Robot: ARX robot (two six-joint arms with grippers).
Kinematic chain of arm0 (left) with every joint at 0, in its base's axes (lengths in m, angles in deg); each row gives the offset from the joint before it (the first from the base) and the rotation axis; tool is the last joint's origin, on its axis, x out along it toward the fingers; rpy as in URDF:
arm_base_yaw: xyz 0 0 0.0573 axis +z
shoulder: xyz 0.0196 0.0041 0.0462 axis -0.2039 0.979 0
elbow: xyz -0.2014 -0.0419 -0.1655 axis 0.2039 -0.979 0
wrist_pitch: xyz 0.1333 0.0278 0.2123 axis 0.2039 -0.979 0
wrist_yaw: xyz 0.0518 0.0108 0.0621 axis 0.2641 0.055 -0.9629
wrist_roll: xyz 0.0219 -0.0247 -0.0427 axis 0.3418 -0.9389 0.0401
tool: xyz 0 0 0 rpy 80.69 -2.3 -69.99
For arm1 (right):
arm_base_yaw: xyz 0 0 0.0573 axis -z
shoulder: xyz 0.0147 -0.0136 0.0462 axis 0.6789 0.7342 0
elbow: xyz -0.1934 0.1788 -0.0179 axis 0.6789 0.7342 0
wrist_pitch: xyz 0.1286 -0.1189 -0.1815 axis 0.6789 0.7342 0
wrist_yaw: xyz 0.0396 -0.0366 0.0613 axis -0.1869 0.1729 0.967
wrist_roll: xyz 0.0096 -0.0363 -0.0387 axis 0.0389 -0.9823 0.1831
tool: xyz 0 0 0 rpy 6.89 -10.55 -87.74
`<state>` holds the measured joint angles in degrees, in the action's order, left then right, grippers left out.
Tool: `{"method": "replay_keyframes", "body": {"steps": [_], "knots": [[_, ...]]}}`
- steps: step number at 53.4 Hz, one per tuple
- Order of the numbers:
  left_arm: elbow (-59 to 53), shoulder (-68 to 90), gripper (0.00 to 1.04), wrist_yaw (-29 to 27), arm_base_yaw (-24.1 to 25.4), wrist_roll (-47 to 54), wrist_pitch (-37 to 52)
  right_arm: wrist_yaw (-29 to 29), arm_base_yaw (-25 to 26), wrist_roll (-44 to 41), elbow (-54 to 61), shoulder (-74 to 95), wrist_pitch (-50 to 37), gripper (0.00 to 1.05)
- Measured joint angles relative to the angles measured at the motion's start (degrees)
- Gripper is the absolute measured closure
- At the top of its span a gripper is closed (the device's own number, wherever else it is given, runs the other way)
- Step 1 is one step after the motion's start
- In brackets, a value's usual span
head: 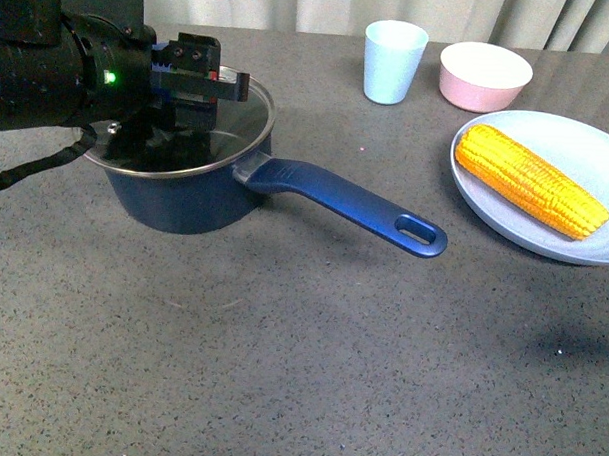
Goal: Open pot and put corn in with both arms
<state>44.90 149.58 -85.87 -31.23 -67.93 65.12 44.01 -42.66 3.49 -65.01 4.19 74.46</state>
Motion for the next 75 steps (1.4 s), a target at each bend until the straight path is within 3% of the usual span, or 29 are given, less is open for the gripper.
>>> {"method": "replay_keyframes", "body": {"steps": [12,29,41,55,75], "knots": [[-1.0,-9.3,0.52,0.9,3.9,-0.3,-2.4,0.0,0.0,0.0,0.0,0.0,0.0,0.09],[-3.9,-9.9,0.52,0.5,18.5,2.1,1.3,0.0,0.0,0.0,0.0,0.0,0.0,0.09],[-5.0,-5.0,0.52,1.2,25.4,3.0,7.0,0.0,0.0,0.0,0.0,0.0,0.0,0.09],[-5.9,2.2,0.52,2.4,28.2,2.4,13.3,0.0,0.0,0.0,0.0,0.0,0.0,0.09],[-6.0,10.8,0.52,2.1,28.4,0.5,20.6,0.0,0.0,0.0,0.0,0.0,0.0,0.09]]}}
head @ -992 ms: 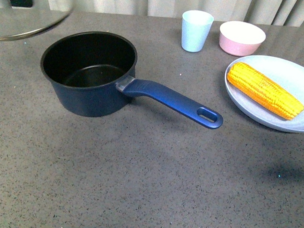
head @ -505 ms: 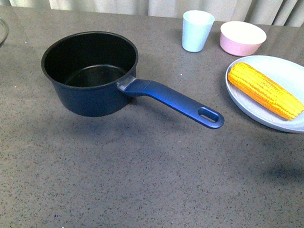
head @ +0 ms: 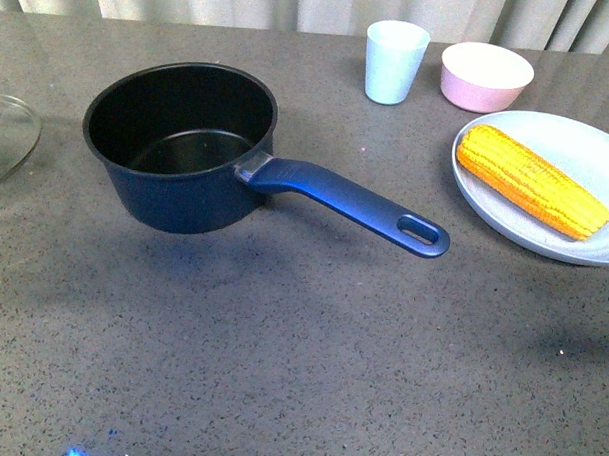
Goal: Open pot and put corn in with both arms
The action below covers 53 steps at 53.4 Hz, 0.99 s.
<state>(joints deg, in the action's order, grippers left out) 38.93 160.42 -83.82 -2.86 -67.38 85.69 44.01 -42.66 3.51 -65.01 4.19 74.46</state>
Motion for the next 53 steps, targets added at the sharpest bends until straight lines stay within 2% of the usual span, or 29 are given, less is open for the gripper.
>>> {"method": "replay_keyframes", "body": {"steps": [36,46,49,53], "knots": [[0.4,8.1,0.52,0.8,-3.3,-0.2,5.9,0.0,0.0,0.0,0.0,0.0,0.0,0.09],[-0.5,8.3,0.13,0.9,-3.3,-0.9,6.9,0.0,0.0,0.0,0.0,0.0,0.0,0.09],[-1.6,7.8,0.07,0.9,-3.3,-0.9,7.2,0.0,0.0,0.0,0.0,0.0,0.0,0.09],[-4.8,5.6,0.09,0.9,-3.3,-1.4,8.0,0.0,0.0,0.0,0.0,0.0,0.0,0.09]]}}
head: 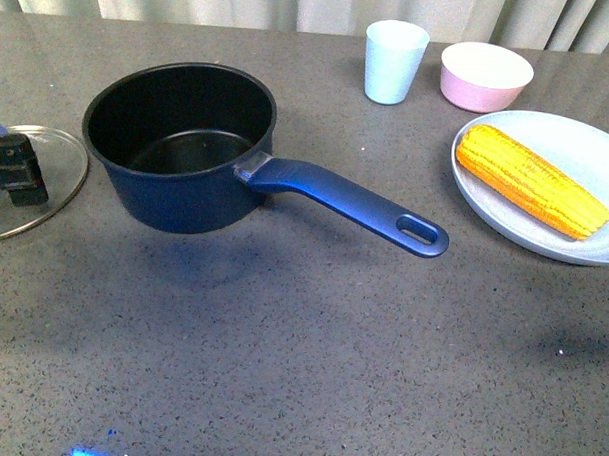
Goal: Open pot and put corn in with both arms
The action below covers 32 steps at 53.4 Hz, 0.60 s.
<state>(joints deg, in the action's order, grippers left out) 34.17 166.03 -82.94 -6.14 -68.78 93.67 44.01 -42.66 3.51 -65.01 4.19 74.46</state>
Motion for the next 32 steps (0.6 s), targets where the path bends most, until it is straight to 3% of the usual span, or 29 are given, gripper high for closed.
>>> {"method": "replay_keyframes", "body": {"steps": [24,32], "knots": [[-14.6,-27.1,0.09,0.5,1.8,-2.0,-5.8,0.0,0.0,0.0,0.0,0.0,0.0,0.09],[-18.9,-26.8,0.3,7.2,1.6,0.9,7.6,0.0,0.0,0.0,0.0,0.0,0.0,0.09]]}}
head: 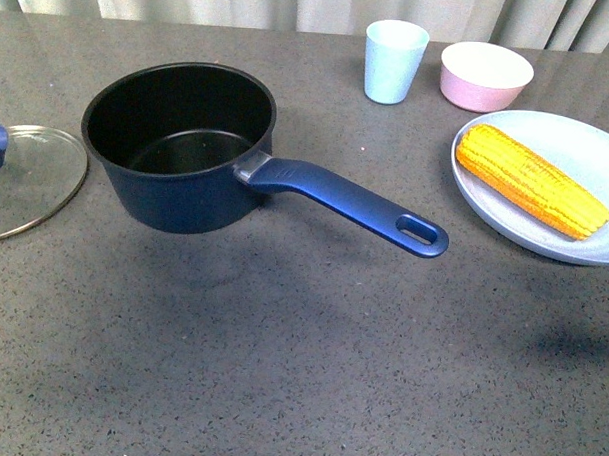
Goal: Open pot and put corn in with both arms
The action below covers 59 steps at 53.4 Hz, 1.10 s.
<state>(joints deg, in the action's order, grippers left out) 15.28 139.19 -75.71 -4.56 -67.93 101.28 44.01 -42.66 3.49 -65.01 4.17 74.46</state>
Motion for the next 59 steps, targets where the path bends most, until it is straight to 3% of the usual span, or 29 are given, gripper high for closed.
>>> {"method": "replay_keyframes", "body": {"steps": [6,17,31,39,59], "knots": [[-6.1,-5.3,0.56,-0.2,-1.4,1.4,5.8,0.0,0.0,0.0,0.0,0.0,0.0,0.09],[-13.9,-21.0,1.04,-3.8,-4.5,1.9,-1.3,0.0,0.0,0.0,0.0,0.0,0.0,0.09],[-17.6,-35.0,1.03,-5.7,-7.0,2.1,-11.5,0.0,0.0,0.0,0.0,0.0,0.0,0.09],[-17.6,-48.6,1.03,-5.7,-7.1,2.1,-25.0,0.0,0.0,0.0,0.0,0.0,0.0,0.09],[-19.2,-63.5,1.03,-5.7,-7.1,2.1,-37.6,0.0,0.0,0.0,0.0,0.0,0.0,0.09]]}}
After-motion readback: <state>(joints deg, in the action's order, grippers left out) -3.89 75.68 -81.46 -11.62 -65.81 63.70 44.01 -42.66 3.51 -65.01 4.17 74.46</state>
